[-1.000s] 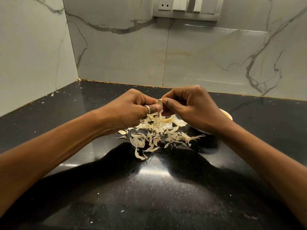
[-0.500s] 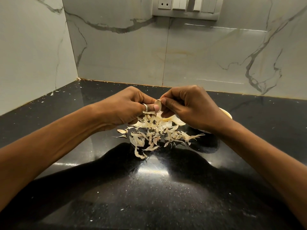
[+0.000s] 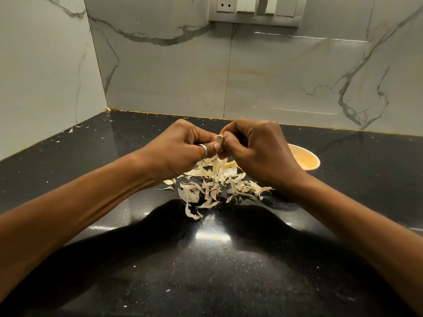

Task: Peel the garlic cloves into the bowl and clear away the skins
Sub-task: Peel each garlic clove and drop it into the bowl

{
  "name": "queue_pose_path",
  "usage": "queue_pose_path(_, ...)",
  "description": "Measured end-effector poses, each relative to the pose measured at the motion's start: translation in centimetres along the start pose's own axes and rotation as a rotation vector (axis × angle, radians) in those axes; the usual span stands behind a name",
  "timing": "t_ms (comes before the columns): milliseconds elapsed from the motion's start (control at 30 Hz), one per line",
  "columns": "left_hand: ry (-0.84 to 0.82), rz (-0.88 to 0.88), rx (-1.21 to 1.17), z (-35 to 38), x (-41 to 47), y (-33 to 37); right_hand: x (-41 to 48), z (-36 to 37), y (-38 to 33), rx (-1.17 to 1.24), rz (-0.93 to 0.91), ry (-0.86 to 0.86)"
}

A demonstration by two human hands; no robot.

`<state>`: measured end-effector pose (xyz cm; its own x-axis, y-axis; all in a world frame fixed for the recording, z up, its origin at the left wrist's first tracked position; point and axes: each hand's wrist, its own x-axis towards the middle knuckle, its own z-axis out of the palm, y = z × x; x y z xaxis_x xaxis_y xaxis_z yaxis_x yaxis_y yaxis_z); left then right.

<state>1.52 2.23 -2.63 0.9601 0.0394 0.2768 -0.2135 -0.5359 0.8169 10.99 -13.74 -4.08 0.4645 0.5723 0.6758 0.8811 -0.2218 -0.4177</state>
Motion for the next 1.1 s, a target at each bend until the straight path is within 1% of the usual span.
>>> queue_pose_path(100,0.014,0.043,-0.01,0.6,-0.3,0.3,0.1,0.1,0.2,0.04,0.056,0.031)
queue_pose_path(167,0.042,0.042,-0.054,0.4,-0.3,0.5,0.4,-0.2,0.1,0.165,0.13,0.01)
queue_pose_path(300,0.086,0.015,-0.128,0.0,0.0,0.6,0.6,-0.9,-1.1,0.501,0.28,-0.03)
queue_pose_path(400,0.091,-0.003,-0.15,-0.2,0.1,0.3,0.5,-1.2,-1.6,0.596,0.309,-0.041)
queue_pose_path(533,0.104,-0.037,-0.165,-0.4,0.4,0.0,0.5,-1.4,-1.3,0.569,0.301,-0.036)
queue_pose_path(633,0.081,-0.043,-0.155,-0.5,0.4,-0.1,0.6,-1.4,-0.8,0.449,0.287,-0.02)
queue_pose_path(700,0.056,-0.036,-0.162,-0.5,0.4,-0.1,0.6,-1.3,-0.7,0.421,0.284,-0.023)
queue_pose_path(833,0.003,-0.005,-0.177,-0.5,0.3,-0.1,0.7,-1.4,-0.9,0.522,0.287,-0.086)
queue_pose_path(967,-0.027,-0.011,-0.175,-0.7,0.3,-0.4,0.4,-0.9,-1.0,0.528,0.254,-0.138)
queue_pose_path(1033,-0.011,-0.017,-0.162,-0.6,0.4,-0.6,0.3,-0.8,-0.9,0.54,0.251,-0.129)
queue_pose_path(1100,0.038,-0.012,-0.173,-0.4,0.4,-0.7,0.4,-0.7,-0.9,0.519,0.236,-0.111)
